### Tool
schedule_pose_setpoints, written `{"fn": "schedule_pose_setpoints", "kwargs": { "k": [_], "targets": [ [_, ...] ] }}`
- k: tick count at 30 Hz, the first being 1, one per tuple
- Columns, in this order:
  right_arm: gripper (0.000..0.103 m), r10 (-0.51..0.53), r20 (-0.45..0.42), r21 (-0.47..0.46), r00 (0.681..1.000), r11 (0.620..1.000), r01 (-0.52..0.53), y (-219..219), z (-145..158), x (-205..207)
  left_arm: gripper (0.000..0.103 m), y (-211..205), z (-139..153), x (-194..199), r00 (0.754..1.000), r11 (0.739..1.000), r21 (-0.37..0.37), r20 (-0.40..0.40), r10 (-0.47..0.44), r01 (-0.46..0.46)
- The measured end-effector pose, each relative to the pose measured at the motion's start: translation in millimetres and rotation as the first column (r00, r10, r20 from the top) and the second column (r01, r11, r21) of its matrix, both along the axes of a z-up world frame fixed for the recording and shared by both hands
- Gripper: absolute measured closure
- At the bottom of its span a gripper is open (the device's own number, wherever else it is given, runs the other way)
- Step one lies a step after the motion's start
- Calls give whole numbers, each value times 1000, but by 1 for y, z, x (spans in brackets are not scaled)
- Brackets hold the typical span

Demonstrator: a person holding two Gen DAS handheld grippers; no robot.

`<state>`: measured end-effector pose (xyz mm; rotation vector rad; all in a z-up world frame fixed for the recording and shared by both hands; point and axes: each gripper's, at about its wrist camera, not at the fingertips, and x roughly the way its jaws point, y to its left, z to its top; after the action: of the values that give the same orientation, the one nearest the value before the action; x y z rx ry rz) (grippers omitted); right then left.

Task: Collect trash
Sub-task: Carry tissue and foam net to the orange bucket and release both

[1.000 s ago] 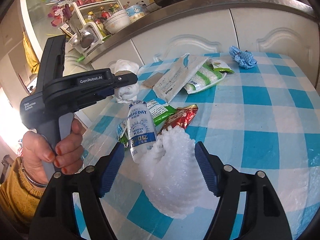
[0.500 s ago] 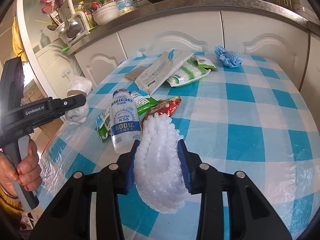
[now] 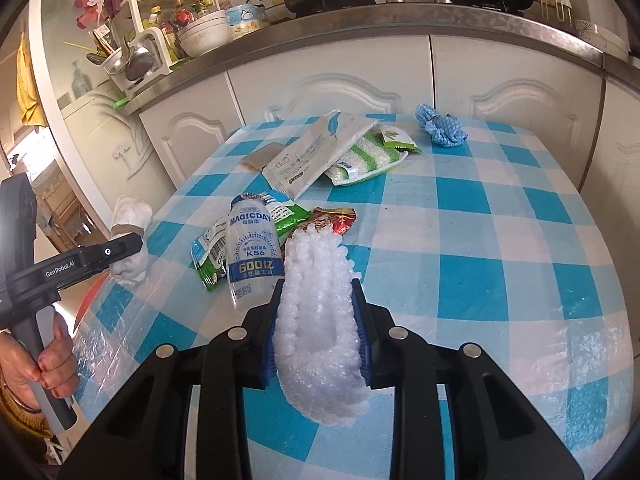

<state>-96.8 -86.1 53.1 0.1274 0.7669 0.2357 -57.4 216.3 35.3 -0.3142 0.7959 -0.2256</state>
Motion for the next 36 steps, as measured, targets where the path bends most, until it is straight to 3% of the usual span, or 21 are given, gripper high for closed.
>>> {"fn": "schedule_pose_setpoints", "kwargs": {
  "k": [10, 18, 27, 36],
  "targets": [
    [71, 17, 64, -10, 998, 1000, -17, 26, 48, 0, 68, 41, 5, -19, 999, 999, -32, 23, 40, -39],
    [71, 195, 57, 79, 979, 977, -199, 96, 73, 15, 68, 94, 12, -46, 991, 992, -17, 45, 125, -124],
    [70, 459, 11, 151, 889, 878, -455, 221, 68, 30, 68, 172, 4, -77, 962, 961, 24, 17, 274, -275],
    [70, 595, -73, 199, 801, 795, -572, 313, 43, 42, 68, 211, -21, -87, 939, 940, 36, -51, 340, -338]
  ]
}}
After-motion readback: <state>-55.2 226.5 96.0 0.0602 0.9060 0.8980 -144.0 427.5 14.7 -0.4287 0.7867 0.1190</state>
